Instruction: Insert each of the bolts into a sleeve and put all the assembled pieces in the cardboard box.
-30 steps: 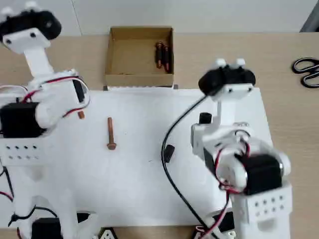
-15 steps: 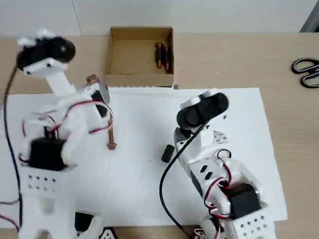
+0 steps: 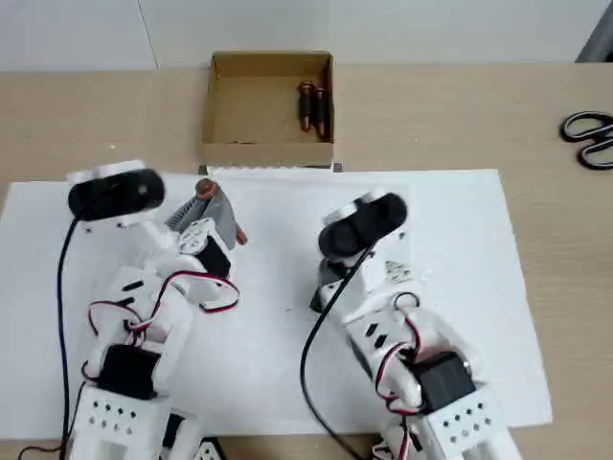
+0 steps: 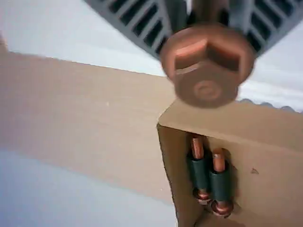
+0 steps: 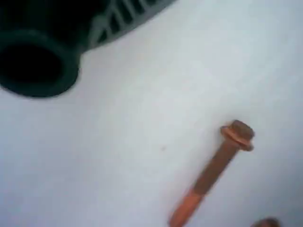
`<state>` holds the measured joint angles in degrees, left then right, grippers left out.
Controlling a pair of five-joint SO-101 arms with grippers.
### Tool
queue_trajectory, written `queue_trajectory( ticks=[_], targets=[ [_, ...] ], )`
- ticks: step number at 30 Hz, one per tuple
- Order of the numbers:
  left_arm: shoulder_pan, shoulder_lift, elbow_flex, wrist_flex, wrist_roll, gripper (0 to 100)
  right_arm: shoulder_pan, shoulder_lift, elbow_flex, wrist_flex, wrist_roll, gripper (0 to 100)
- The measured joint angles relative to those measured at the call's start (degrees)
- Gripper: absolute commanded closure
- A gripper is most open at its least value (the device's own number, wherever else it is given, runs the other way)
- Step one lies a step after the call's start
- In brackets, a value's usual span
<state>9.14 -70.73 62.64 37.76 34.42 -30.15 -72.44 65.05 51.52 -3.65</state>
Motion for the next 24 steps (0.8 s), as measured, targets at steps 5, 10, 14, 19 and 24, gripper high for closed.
queue_trajectory(
  ticks=[5,10,14,19,24],
  targets=[
    [0.0,-2.6,2.1,-0.2,3.3,99,-4.1,0.0,2.9,-3.6,0.0,99.6],
    [0.0,-5.9,5.5,-0.2,5.1,99,-7.6,0.0,6.9,-6.8,0.0,99.6],
    [0.0,-10.7,9.4,-0.2,5.1,99,-9.6,0.0,9.4,-9.3,0.0,99.6],
    [3.6,-18.5,11.6,3.8,5.1,99,-11.3,0.0,12.5,-11.6,0.0,99.6],
    [6.7,-25.9,13.1,10.6,5.1,99,-13.1,0.0,13.9,-11.8,0.0,99.6]
  ],
)
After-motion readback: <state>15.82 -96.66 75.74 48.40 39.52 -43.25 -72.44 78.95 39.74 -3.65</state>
